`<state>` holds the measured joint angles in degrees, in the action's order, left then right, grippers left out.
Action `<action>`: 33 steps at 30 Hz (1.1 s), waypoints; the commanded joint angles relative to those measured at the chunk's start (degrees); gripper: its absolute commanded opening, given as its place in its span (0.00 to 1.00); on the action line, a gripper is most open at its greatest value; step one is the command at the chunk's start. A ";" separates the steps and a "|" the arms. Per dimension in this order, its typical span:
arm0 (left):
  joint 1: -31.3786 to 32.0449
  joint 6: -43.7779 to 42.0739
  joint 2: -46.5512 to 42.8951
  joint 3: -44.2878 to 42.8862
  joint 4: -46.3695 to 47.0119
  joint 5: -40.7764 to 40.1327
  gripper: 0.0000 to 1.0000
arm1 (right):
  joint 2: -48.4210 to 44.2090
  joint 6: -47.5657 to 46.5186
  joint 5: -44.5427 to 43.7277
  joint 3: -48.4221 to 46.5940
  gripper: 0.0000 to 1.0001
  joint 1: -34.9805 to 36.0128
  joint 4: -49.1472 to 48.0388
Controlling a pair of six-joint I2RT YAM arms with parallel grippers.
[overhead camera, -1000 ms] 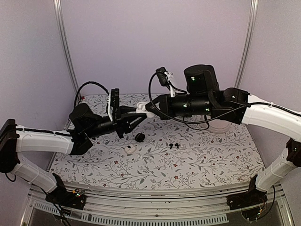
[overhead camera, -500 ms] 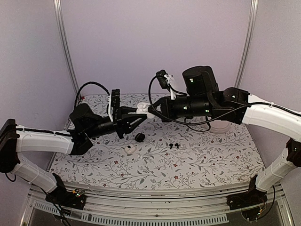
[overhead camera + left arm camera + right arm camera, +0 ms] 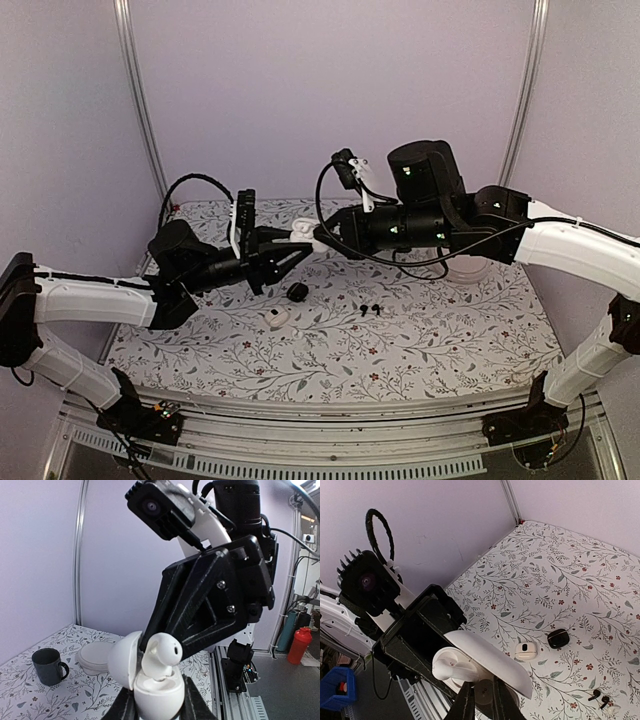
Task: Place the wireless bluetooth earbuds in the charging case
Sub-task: Insert the left earbud into the left side groove of the charging case.
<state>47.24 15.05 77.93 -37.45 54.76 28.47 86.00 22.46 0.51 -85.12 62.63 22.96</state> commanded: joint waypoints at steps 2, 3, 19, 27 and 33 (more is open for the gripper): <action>0.52 -0.20 0.34 -0.17 1.30 0.97 0.00 | -0.78 0.28 0.53 -0.75 0.18 0.47 -0.92; 0.55 -0.20 0.38 -0.09 1.31 1.02 0.00 | -0.84 0.38 0.74 -0.68 0.18 0.46 -1.24; 0.49 0.07 0.86 0.01 1.42 1.84 0.00 | 0.68 0.31 2.41 -1.64 0.24 0.47 -2.42; 0.56 -0.28 0.76 0.10 1.13 1.97 0.00 | 1.52 0.57 2.69 -2.03 0.23 0.46 -2.21; 0.64 -0.50 1.17 -0.05 0.95 1.71 0.00 | 0.63 0.74 2.90 -1.58 0.24 0.46 -2.58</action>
<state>47.24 15.05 78.48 -37.45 54.81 29.61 86.78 22.79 2.92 -85.25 62.63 21.74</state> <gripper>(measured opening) 0.243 0.228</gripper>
